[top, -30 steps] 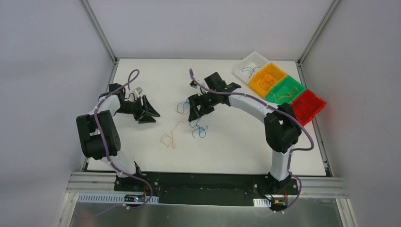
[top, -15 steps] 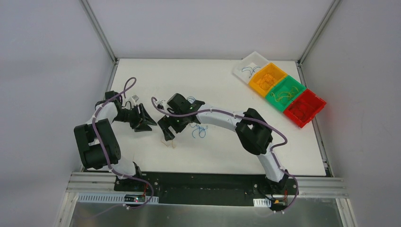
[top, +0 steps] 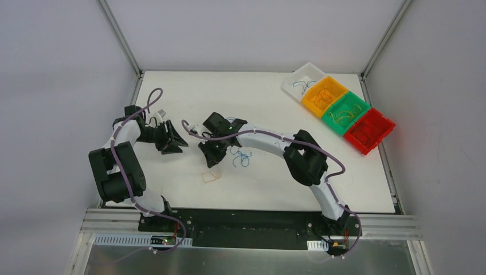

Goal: Untangle the cables

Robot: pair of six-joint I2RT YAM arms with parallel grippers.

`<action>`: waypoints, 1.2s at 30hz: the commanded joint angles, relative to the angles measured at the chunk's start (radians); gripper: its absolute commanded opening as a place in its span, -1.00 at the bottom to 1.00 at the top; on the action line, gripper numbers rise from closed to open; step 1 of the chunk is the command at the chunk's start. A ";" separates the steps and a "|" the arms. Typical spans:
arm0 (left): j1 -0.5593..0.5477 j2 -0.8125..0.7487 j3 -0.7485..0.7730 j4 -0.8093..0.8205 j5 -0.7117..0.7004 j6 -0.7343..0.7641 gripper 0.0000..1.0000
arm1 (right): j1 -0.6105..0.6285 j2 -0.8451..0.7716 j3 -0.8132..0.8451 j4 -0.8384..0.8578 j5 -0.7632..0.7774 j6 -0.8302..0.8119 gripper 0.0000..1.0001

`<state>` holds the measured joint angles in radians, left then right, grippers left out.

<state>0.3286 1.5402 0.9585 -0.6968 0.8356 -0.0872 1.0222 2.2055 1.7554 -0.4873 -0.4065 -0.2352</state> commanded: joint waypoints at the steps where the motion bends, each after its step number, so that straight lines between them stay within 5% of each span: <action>1: -0.011 0.035 0.087 0.016 0.078 0.009 -0.06 | -0.082 -0.197 0.155 -0.030 -0.175 0.044 -1.00; 16: -0.261 0.195 0.285 0.389 0.110 -0.304 -0.04 | -0.232 -0.368 0.560 -0.006 -0.220 0.254 -1.00; 28: -0.466 0.339 0.291 0.464 0.100 -0.333 -0.03 | -0.283 -0.445 0.533 0.041 -0.202 0.324 -1.00; 36: -0.417 0.251 0.098 0.485 0.191 -0.298 0.06 | -0.326 -0.540 0.363 0.056 -0.183 0.306 -1.00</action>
<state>-0.1349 1.8732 1.1164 -0.2279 0.9440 -0.4076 0.7197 1.7733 2.2028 -0.4870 -0.6048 0.0605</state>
